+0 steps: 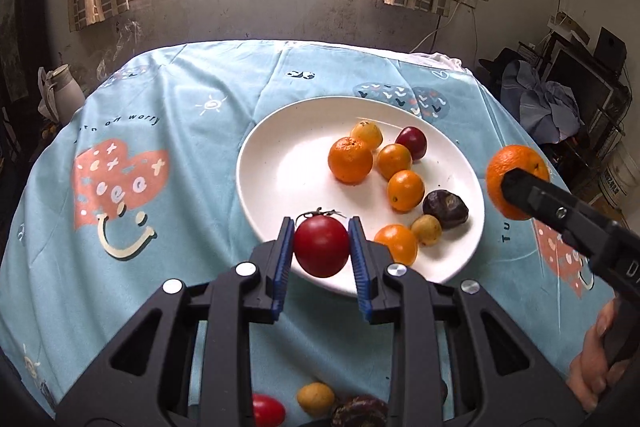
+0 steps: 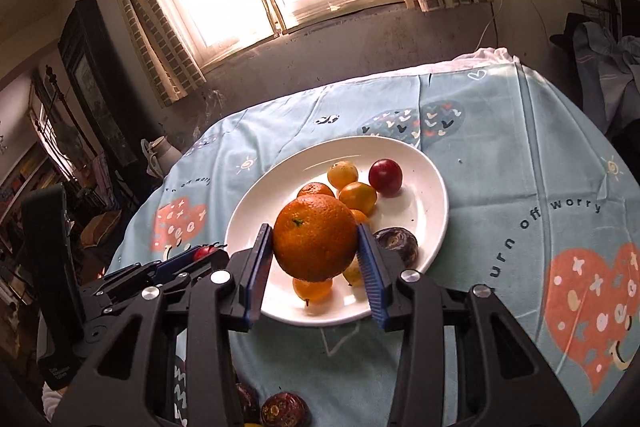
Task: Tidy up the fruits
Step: 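Carry the red tomato and tangerine onto the white plate and open both tools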
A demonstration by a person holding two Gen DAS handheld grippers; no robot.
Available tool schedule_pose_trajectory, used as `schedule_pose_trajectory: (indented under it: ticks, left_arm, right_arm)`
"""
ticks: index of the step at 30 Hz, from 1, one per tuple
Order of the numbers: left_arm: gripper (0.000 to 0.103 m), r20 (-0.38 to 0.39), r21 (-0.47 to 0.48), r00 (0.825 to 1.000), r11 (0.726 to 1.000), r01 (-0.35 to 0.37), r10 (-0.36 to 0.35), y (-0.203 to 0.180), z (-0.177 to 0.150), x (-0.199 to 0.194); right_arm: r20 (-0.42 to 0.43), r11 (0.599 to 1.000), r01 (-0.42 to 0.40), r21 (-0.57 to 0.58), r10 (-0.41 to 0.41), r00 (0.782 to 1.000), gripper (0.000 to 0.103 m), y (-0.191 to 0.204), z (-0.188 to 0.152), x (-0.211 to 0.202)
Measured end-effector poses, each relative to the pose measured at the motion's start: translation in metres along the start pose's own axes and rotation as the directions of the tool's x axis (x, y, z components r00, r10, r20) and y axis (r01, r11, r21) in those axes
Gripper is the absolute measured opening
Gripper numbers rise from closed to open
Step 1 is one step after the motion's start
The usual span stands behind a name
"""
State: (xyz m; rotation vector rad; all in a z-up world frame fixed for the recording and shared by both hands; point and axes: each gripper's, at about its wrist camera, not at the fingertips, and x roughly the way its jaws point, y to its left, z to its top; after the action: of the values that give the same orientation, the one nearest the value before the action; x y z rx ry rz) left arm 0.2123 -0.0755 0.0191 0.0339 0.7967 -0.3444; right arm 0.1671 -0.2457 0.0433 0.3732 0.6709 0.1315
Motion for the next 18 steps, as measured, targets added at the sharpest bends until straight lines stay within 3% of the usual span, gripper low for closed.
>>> schedule_pose_trajectory:
  ticks: [6, 8, 9, 10, 11, 12, 18]
  left_arm:
    - [0.028, -0.058, -0.017, 0.998, 1.0, -0.015, 0.014, 0.009, 0.0, 0.042]
    - [0.029, -0.062, -0.005, 0.998, 1.0, -0.011, 0.011, 0.009, -0.001, 0.047]
    - [0.03, -0.06, 0.006, 0.998, 1.0, -0.011, 0.012, 0.009, -0.002, 0.049]
    - [0.034, -0.06, 0.012, 0.998, 1.0, -0.016, 0.016, 0.008, -0.001, 0.05]
    - [0.049, -0.054, 0.009, 0.998, 1.0, -0.024, 0.024, 0.008, -0.001, 0.049]
    - [0.054, -0.038, 0.004, 0.999, 1.0, -0.031, 0.031, 0.009, -0.001, 0.047]
    - [0.054, 0.005, -0.015, 0.998, 0.998, -0.064, 0.064, 0.023, -0.011, 0.013]
  right_arm:
    - [-0.09, 0.998, -0.04, 0.04, 0.043, 0.995, 0.045, 0.003, 0.003, 0.063]
    - [-0.106, 0.998, -0.038, 0.044, 0.042, 0.993, 0.052, 0.004, 0.005, 0.071]
    - [-0.091, 0.999, -0.031, 0.039, 0.034, 0.995, 0.066, 0.005, 0.005, 0.069]
    - [-0.062, 0.999, -0.023, 0.031, 0.025, 0.998, 0.067, 0.005, 0.006, 0.064]
    - [-0.037, 1.0, -0.016, 0.022, 0.017, 0.999, 0.067, 0.005, 0.008, 0.058]
    - [-0.02, 1.0, -0.015, 0.016, 0.015, 1.0, 0.067, 0.006, 0.009, 0.052]
    - [0.044, 0.997, -0.075, 0.006, 0.074, 0.996, 0.068, 0.016, 0.009, -0.007]
